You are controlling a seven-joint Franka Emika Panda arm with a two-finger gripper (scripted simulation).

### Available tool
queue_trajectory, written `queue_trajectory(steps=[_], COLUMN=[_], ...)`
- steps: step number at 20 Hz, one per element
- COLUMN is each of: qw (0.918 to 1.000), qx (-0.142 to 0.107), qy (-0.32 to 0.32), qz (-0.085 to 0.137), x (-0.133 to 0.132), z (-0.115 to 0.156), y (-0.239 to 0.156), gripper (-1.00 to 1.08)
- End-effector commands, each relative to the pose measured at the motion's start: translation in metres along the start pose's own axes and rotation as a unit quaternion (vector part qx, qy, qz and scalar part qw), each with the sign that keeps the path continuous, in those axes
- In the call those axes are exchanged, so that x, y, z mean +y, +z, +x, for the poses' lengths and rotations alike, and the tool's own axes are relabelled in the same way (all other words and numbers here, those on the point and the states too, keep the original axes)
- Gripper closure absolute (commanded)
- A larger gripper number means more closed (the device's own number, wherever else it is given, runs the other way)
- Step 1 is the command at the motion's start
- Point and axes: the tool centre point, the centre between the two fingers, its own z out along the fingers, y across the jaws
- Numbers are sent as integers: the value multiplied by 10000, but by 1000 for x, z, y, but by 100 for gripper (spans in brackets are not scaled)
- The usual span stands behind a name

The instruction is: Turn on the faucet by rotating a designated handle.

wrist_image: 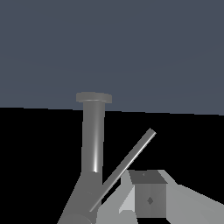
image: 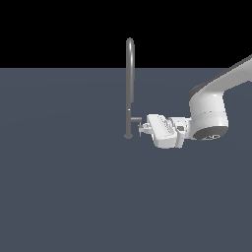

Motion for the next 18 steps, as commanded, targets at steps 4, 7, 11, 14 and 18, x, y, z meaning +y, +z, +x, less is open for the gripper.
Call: queue_trajectory(steps=[4, 7, 11, 14, 18], qw=[9997, 9998, 9999, 9999, 9999], qx=[199, 164, 120, 89, 48], qy=[37, 66, 103, 129, 162], qz=[-127, -93, -48, -17, 24], x=[1, -4, -9, -14, -19], z=[5, 13, 23, 31, 40], y=[1, 0, 0, 0, 0], gripper=[108, 108, 108, 108, 108])
